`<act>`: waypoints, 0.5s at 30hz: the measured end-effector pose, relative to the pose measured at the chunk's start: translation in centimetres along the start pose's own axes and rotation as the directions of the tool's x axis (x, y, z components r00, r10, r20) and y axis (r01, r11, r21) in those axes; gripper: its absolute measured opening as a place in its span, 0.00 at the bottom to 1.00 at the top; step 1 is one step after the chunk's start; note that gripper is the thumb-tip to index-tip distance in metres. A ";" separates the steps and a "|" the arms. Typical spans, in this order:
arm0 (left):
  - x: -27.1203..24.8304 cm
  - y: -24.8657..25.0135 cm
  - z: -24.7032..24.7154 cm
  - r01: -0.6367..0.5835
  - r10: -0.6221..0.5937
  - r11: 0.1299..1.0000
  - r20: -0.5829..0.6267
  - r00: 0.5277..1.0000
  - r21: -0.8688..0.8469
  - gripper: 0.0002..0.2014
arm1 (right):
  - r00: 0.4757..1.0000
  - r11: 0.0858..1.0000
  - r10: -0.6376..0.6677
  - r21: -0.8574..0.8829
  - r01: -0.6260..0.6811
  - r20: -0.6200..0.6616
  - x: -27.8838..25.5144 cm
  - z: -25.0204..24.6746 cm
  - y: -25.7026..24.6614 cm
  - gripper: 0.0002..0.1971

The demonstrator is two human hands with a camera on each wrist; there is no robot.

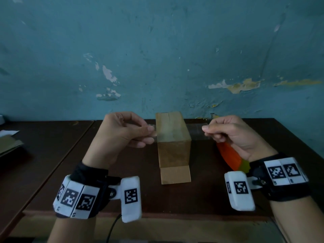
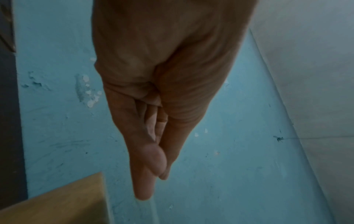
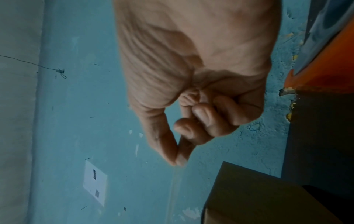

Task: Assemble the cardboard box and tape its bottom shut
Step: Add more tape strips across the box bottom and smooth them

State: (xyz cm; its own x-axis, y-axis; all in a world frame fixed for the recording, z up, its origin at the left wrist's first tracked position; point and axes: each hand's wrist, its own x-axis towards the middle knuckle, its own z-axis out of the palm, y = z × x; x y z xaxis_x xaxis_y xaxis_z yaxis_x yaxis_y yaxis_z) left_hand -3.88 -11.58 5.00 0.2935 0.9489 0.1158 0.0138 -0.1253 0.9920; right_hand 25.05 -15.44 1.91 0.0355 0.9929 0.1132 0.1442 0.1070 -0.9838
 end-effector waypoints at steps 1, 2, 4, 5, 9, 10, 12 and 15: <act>0.1 -0.1 0.0 0.009 -0.009 1.000 -0.011 1.000 0.011 0.12 | 1.000 1.000 0.022 -0.008 -0.022 0.011 0.0 0.0 0.0 0.10; 0.2 -0.2 0.1 0.020 -0.019 1.000 -0.020 1.000 0.020 0.12 | 0.999 0.999 0.041 -0.013 -0.041 0.021 0.0 0.1 0.1 0.11; 0.4 -0.5 0.2 0.044 -0.043 0.999 -0.032 0.999 0.030 0.11 | 0.997 0.998 0.067 -0.009 -0.067 0.031 0.0 0.1 0.1 0.11; 0.5 -0.6 0.2 0.052 -0.050 0.998 -0.040 0.998 0.036 0.12 | 0.997 0.997 0.076 -0.004 -0.076 0.032 0.1 0.1 0.1 0.11; 0.6 -0.7 0.4 0.066 -0.061 0.996 -0.081 0.995 0.061 0.16 | 0.994 0.994 0.112 -0.001 -0.112 0.004 0.1 0.2 0.1 0.16; 0.5 -0.7 0.5 0.076 -0.072 0.996 -0.077 0.994 0.047 0.21 | 0.993 0.993 0.116 -0.017 -0.116 -0.005 0.1 0.3 0.1 0.16; 0.4 -0.7 0.5 0.108 -0.108 0.994 -0.049 0.993 0.009 0.38 | 0.993 0.992 0.120 -0.037 -0.121 -0.022 0.1 0.5 0.2 0.16; 0.3 -0.6 0.6 0.124 -0.124 0.992 -0.059 0.991 0.006 0.44 | 0.990 0.988 0.137 -0.061 -0.139 -0.035 0.2 0.6 0.4 0.15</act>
State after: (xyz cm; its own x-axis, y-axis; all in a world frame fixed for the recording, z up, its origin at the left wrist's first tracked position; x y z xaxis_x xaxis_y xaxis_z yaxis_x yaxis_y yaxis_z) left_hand -3.20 -11.37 4.43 0.2331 0.9724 -0.0050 0.0560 -0.0083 0.9984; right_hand 24.56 -15.19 1.47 0.0895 0.9958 -0.0182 0.1980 -0.0357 -0.9795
